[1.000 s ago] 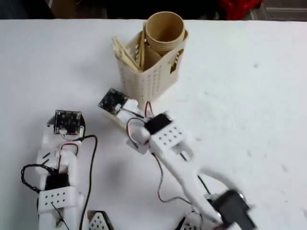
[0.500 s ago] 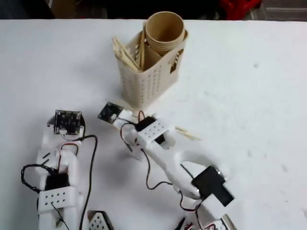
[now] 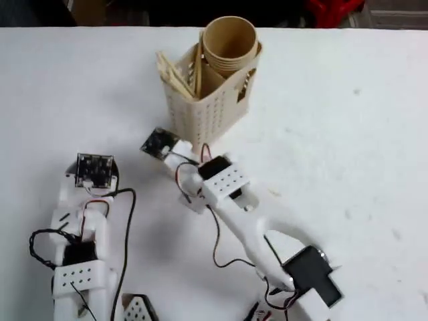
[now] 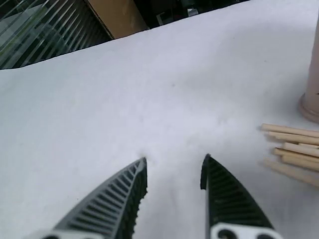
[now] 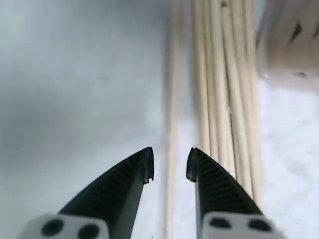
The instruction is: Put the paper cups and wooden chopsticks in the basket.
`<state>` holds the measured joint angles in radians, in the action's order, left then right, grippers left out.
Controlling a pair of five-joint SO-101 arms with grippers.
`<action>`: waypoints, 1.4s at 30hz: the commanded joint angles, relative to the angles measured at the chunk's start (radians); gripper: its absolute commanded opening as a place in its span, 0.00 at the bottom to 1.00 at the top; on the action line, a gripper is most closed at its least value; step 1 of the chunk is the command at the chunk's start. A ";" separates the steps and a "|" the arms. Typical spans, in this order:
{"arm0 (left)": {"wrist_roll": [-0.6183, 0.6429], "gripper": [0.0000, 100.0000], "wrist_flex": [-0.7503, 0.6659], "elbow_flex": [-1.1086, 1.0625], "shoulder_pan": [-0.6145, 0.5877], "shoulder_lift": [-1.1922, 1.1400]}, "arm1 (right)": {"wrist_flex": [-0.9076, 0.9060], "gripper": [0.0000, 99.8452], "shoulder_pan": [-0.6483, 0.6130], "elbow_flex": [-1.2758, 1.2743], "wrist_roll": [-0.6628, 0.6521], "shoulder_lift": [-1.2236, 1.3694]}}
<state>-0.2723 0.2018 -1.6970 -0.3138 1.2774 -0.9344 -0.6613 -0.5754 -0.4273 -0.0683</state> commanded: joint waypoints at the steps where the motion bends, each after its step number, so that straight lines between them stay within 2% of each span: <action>1: 0.008 0.19 0.003 0.000 0.010 0.015 | 0.065 0.13 0.021 -0.017 -0.011 -0.039; 7: 0.008 0.19 0.003 0.000 0.010 0.015 | 0.154 0.13 0.019 -0.029 -0.012 0.082; 15: 0.008 0.19 0.003 0.000 0.010 0.015 | 0.113 0.12 0.019 0.048 -0.012 0.217; 19: 0.008 0.19 0.003 0.000 0.010 0.015 | 0.102 0.01 0.025 0.046 -0.005 0.220; 23: 0.008 0.19 0.003 0.000 0.010 0.015 | 0.045 0.02 0.021 0.044 -0.003 0.189; 28: 0.008 0.19 0.003 0.000 0.010 0.015 | -0.004 0.02 0.024 0.002 -0.003 0.025; 36: 0.008 0.19 0.003 0.000 0.010 0.015 | -0.012 0.02 0.025 -0.207 -0.002 -0.479; 42: 0.008 0.19 0.003 0.000 0.010 0.015 | -0.119 0.02 0.025 -0.137 0.060 -0.768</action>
<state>-0.2723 0.2018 -1.6970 -0.3138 1.2774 -1.0173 -0.6368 -0.7841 -0.3890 -0.7050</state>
